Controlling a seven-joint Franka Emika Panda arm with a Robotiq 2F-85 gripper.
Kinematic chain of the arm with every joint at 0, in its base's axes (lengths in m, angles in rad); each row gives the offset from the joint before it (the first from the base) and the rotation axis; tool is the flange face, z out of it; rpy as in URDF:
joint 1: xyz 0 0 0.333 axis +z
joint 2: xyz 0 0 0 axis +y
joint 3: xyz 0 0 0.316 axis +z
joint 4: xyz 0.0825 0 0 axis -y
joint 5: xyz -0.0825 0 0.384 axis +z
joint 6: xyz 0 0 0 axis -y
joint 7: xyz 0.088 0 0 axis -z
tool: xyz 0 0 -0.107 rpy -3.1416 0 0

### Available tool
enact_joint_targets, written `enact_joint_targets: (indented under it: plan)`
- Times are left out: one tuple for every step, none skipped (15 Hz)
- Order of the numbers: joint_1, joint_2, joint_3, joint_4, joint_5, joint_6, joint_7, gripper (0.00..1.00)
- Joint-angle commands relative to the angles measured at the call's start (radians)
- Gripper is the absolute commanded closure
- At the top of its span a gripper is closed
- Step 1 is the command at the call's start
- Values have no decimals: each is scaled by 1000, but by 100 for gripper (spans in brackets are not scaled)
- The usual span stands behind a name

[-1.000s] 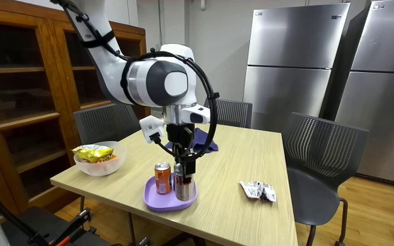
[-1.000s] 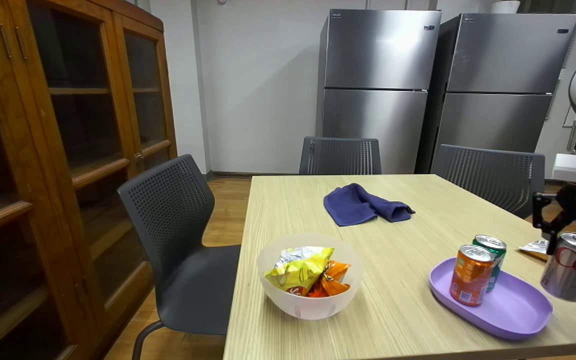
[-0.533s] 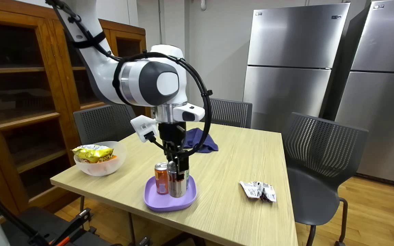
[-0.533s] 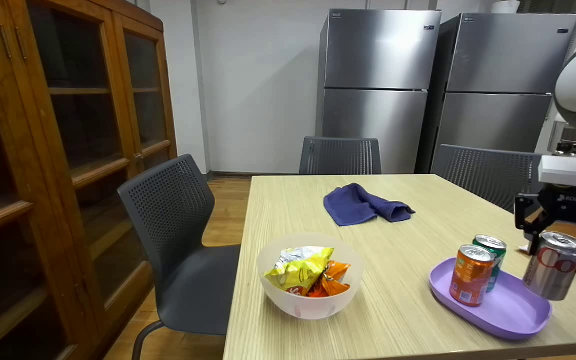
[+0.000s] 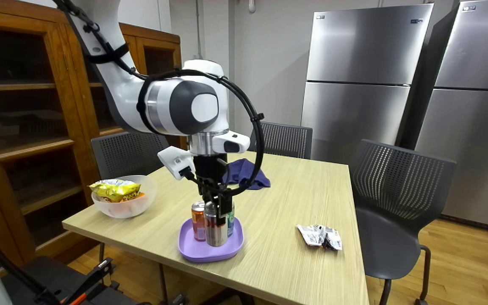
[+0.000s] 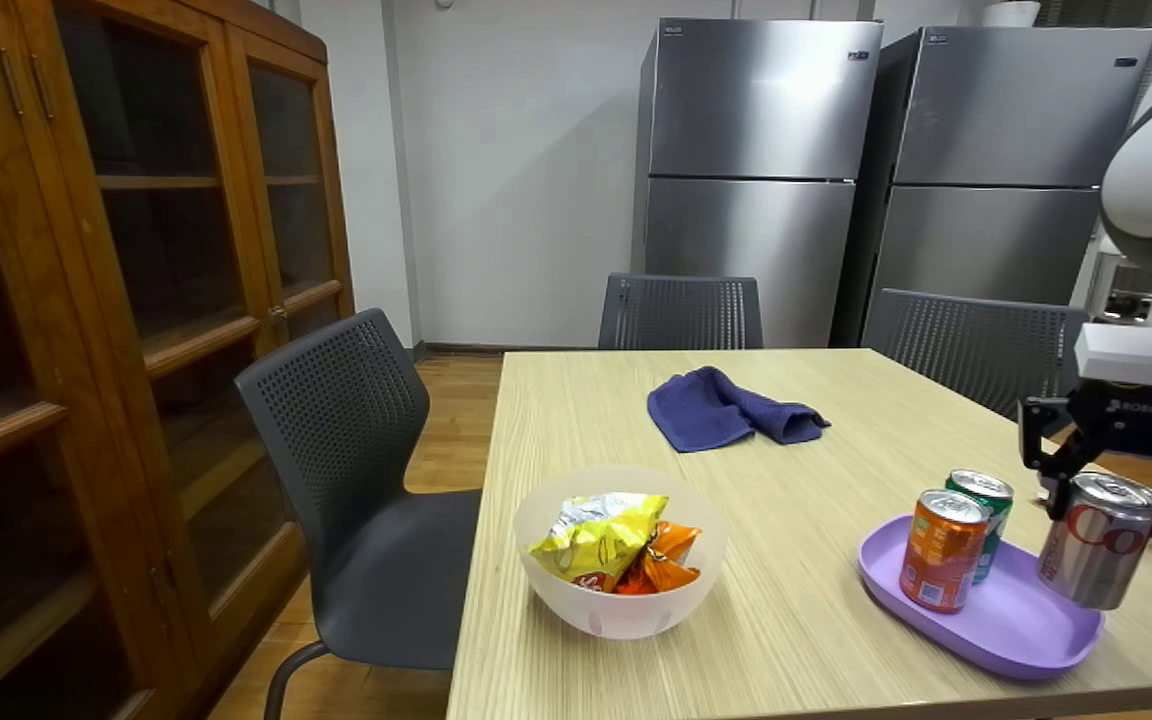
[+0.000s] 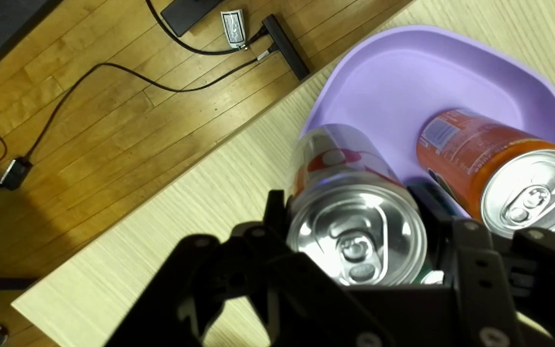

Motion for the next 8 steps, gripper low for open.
enact_joint_targets:
  plan:
    - [-10,13,19,-3,17,34,-40,61]
    - [-8,22,19,-2,13,42,-37,61]
    - [-5,31,20,0,16,49,-41,61]
    - [-3,40,21,3,12,58,-37,61]
    - [-1,50,22,5,12,65,-35,61]
    - [2,59,23,7,13,72,-35,61]
    - [6,69,22,11,6,81,-27,61]
    - [9,80,21,14,3,87,-25,61]
